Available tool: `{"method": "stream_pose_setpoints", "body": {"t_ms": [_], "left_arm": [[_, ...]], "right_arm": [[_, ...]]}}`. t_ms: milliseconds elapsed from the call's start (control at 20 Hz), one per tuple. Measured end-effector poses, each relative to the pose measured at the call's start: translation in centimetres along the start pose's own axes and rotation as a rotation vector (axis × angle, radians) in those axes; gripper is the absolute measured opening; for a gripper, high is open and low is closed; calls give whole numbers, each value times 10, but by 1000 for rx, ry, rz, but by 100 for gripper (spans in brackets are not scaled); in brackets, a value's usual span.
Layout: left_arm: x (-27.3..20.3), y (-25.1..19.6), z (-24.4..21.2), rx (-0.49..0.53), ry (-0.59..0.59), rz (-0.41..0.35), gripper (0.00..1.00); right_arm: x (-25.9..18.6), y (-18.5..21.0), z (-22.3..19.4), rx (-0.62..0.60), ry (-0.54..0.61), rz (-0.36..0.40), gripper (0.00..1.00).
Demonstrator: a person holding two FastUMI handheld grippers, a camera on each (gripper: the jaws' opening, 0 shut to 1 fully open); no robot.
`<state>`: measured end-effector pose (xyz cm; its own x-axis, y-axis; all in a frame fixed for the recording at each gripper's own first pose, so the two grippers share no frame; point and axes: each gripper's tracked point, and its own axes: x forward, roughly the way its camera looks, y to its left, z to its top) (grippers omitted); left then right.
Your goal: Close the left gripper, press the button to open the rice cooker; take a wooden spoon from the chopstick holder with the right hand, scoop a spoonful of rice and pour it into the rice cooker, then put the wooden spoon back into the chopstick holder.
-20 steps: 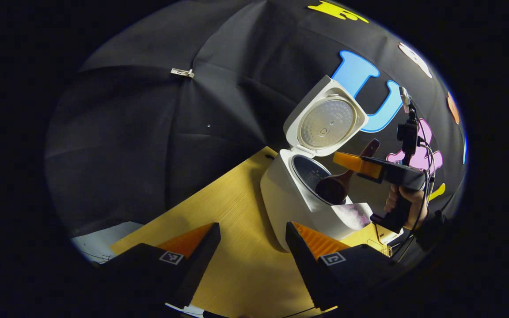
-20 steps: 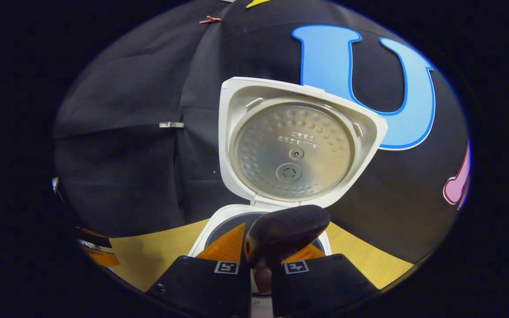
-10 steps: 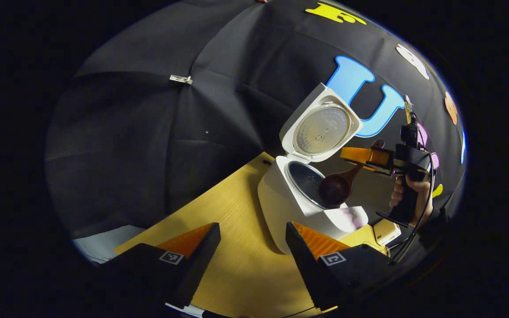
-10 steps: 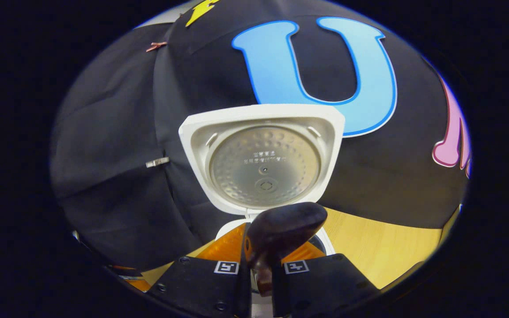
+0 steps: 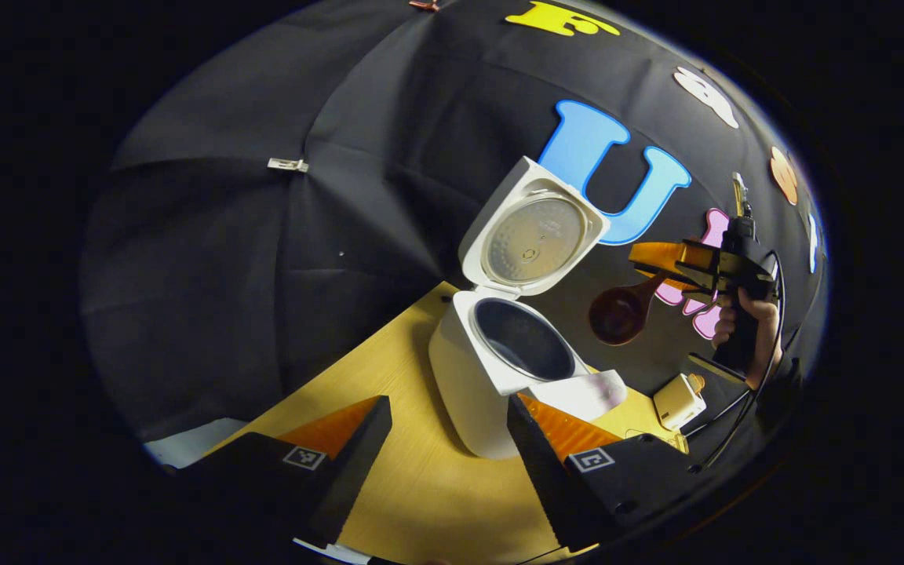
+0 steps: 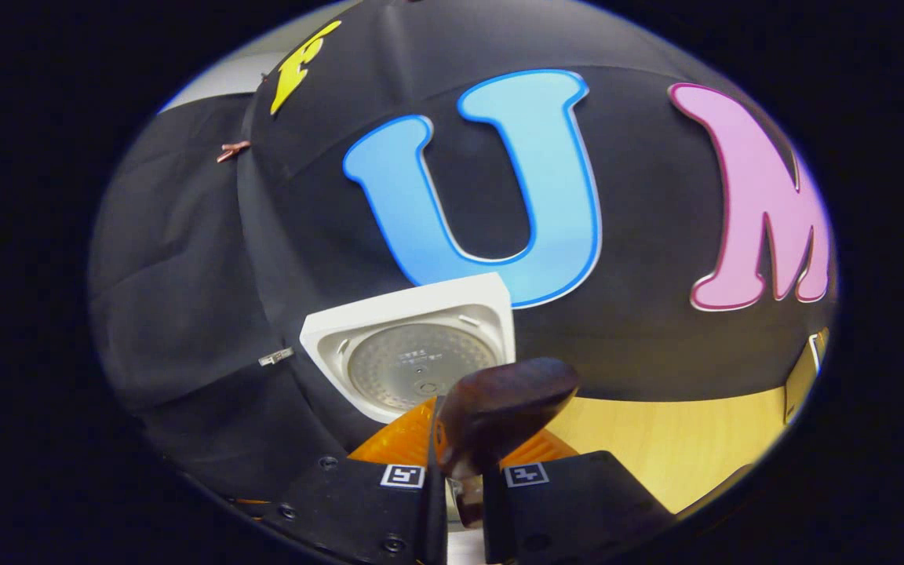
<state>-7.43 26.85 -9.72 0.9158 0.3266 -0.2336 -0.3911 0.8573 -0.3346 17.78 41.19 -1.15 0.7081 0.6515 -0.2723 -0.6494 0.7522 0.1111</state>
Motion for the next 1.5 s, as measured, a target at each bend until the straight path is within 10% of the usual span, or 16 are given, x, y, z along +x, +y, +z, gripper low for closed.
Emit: {"method": "stream_pose_setpoints", "body": {"t_ms": [750, 1500], "left_arm": [[1, -135, 1, 174, 4, -148, 96], [15, -219, -17, 245, 35, -142, 96]], "right_arm": [[-134, -199, 48, 97, -110, -247, 22], [-258, -417, -24, 224, -61, -558, 22]]}}
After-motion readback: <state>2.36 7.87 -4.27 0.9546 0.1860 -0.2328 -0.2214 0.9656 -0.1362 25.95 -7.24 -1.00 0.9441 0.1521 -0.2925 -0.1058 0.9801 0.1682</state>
